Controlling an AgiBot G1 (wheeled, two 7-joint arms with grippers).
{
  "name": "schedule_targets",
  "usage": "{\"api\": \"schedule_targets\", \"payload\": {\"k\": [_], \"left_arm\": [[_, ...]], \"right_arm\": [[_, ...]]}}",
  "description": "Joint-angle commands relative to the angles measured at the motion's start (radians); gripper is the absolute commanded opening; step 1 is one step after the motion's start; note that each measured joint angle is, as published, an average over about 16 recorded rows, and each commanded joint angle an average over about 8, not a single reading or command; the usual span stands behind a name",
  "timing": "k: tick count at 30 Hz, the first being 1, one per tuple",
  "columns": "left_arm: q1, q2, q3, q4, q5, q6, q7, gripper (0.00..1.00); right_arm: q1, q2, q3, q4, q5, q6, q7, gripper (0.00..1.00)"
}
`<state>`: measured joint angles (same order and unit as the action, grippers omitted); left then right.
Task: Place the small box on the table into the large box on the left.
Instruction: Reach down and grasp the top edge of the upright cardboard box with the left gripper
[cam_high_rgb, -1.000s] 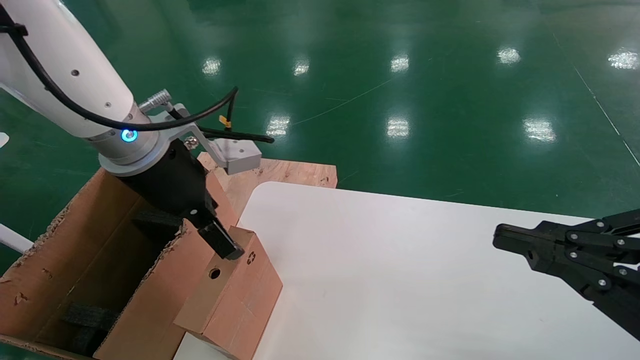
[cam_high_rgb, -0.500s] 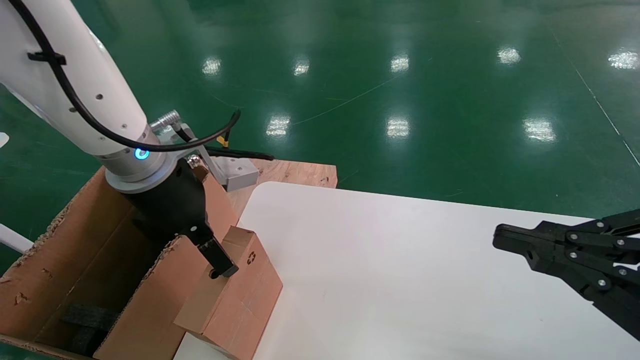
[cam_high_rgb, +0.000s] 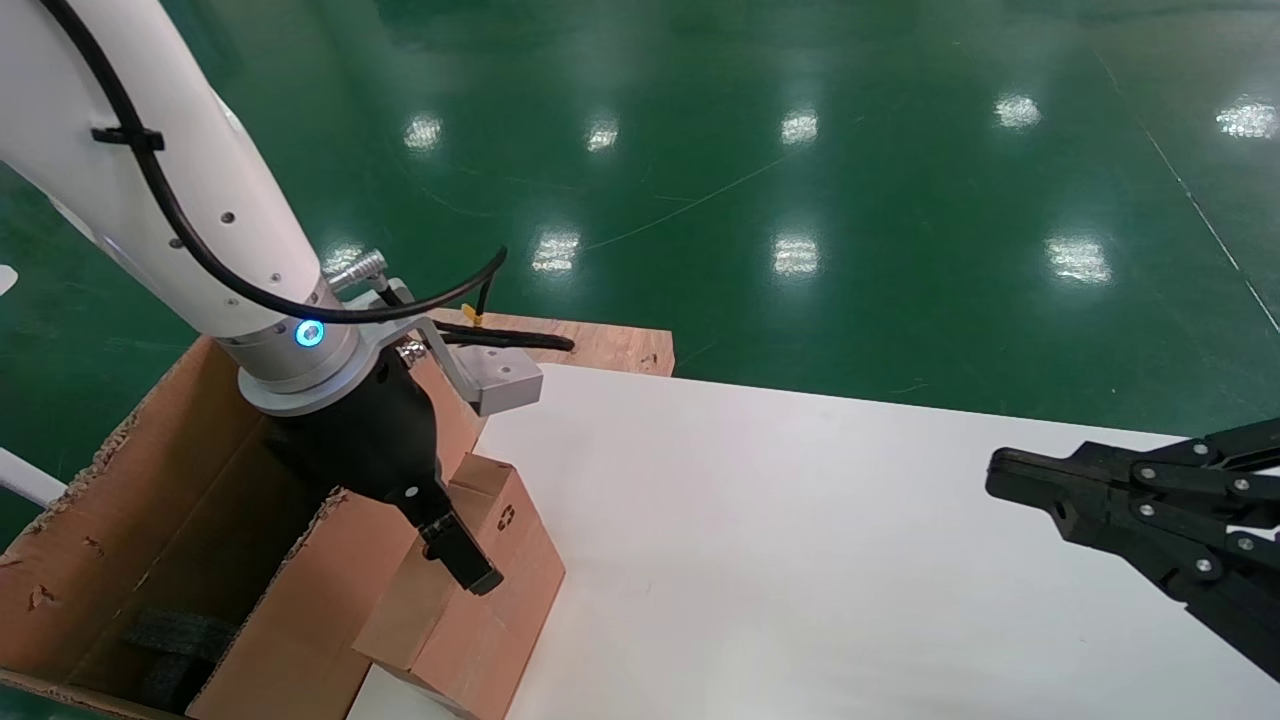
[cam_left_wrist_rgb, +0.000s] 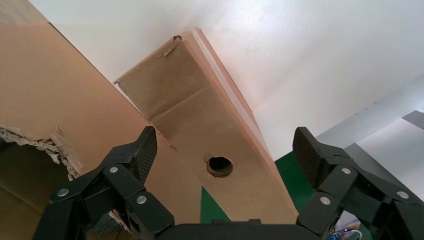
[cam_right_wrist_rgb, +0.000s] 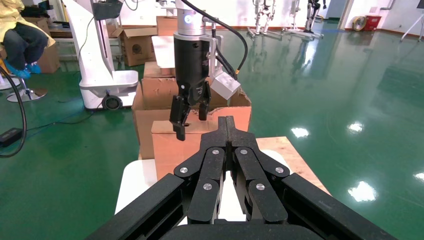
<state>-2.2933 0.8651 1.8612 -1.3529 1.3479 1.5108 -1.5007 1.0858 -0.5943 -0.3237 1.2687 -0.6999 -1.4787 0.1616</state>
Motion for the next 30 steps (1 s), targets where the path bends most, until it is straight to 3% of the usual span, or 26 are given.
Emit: {"api": "schedule_targets", "payload": {"k": [1, 28, 29, 30], "left_arm": [[0.000, 0.003, 0.005, 0.000, 0.000, 0.001, 0.000, 1.00], [0.048, 0.007, 0.052, 0.000, 0.040, -0.060, -0.014, 1.00], [0.049, 0.007, 0.052, 0.000, 0.040, -0.061, -0.014, 0.99], [0.049, 0.007, 0.052, 0.000, 0.040, -0.061, -0.014, 0.89]], "right_arm": [[0.000, 0.000, 0.000, 0.000, 0.000, 0.000, 0.000, 0.00], [0.000, 0.000, 0.000, 0.000, 0.001, 0.000, 0.000, 0.00], [0.000, 0.000, 0.000, 0.000, 0.001, 0.000, 0.000, 0.00], [0.000, 0.000, 0.000, 0.000, 0.001, 0.000, 0.000, 0.00]]}}
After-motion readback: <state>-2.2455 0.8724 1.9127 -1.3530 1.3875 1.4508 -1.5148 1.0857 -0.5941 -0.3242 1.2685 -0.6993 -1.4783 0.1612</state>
